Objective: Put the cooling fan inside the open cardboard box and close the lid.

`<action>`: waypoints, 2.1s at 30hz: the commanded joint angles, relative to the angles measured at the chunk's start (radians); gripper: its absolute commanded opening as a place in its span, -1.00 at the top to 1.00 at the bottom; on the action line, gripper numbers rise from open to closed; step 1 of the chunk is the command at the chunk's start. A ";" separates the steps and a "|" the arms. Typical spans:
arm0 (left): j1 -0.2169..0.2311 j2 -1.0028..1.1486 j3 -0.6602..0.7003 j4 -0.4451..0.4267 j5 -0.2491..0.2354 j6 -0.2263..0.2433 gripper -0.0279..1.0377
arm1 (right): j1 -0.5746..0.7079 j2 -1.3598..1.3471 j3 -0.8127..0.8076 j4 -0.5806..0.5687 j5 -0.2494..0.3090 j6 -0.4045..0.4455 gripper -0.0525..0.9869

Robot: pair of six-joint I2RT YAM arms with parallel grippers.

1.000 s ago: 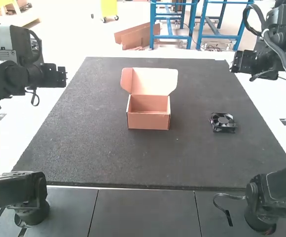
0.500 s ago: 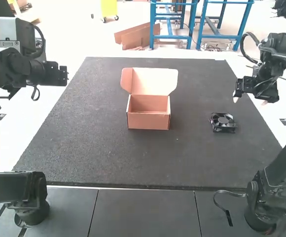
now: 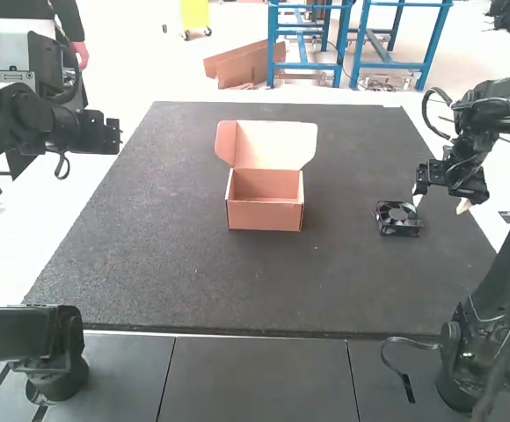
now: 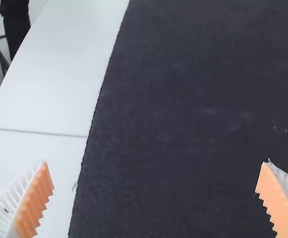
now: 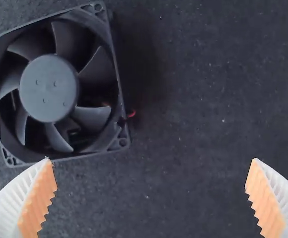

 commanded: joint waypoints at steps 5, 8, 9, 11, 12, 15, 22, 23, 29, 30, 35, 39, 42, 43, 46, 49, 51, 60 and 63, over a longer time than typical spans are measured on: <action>-0.007 -0.007 0.061 0.000 0.012 0.012 -0.87 | -0.020 0.063 0.065 0.017 0.015 -0.009 -0.78; -0.007 -0.007 0.064 0.000 0.012 0.012 -0.87 | -0.020 0.095 0.088 0.025 0.024 -0.011 -0.79; -0.007 -0.007 0.064 0.002 0.012 0.012 -0.87 | -0.021 0.106 0.096 0.025 0.030 -0.011 -0.79; -0.007 -0.007 0.064 0.002 0.012 0.012 -0.87 | -0.024 0.127 0.108 0.025 0.041 -0.013 -0.79; -0.007 -0.007 0.065 0.002 0.012 0.012 -0.87 | -0.026 0.138 0.116 0.025 0.055 -0.013 -0.79; -0.007 -0.007 0.068 0.000 0.012 0.012 -0.87 | -0.028 0.170 0.135 0.025 0.075 -0.014 -0.79; -0.007 -0.007 0.079 0.002 0.012 0.012 -0.87 | -0.029 0.221 0.180 0.017 0.076 -0.017 -0.79; -0.007 -0.007 0.079 0.002 0.012 0.010 -0.87 | -0.029 0.229 0.183 0.016 0.076 -0.017 -0.79; -0.007 -0.007 0.082 0.000 0.012 0.010 -0.87 | -0.023 0.261 0.206 -0.015 0.076 -0.020 -0.79; -0.007 -0.007 0.084 0.000 0.012 0.010 -0.87 | -0.023 0.265 0.208 -0.018 0.076 -0.022 -0.79; -0.007 -0.007 0.087 0.000 0.012 0.010 -0.87 | -0.021 0.279 0.209 -0.030 0.076 -0.026 -0.79; -0.007 -0.006 0.087 0.000 0.012 0.009 -0.87 | -0.021 0.285 0.209 -0.033 0.075 -0.026 -0.79; -0.007 -0.006 0.085 0.000 0.012 0.009 -0.87 | -0.021 0.296 0.211 -0.038 0.075 -0.026 -0.79; -0.007 -0.006 0.087 0.000 0.012 0.009 -0.87 | -0.021 0.298 0.212 -0.040 0.076 -0.026 -0.79; -0.007 -0.007 0.094 -0.003 0.012 0.009 -0.87 | -0.020 0.308 0.215 -0.040 0.075 -0.028 -0.79; -0.007 -0.007 0.102 -0.004 0.011 0.009 -0.87 | -0.020 0.311 0.220 -0.041 0.075 -0.028 -0.79; -0.005 -0.007 0.104 -0.004 0.011 0.009 -0.87 | -0.020 0.315 0.221 -0.041 0.075 -0.028 -0.78; -0.005 -0.007 0.105 -0.006 0.011 0.009 -0.87 | -0.024 0.325 0.217 -0.069 0.022 -0.023 0.68; -0.007 -0.007 0.105 -0.009 0.012 0.009 -0.87 | -0.020 0.325 0.217 -0.073 -0.007 -0.028 0.92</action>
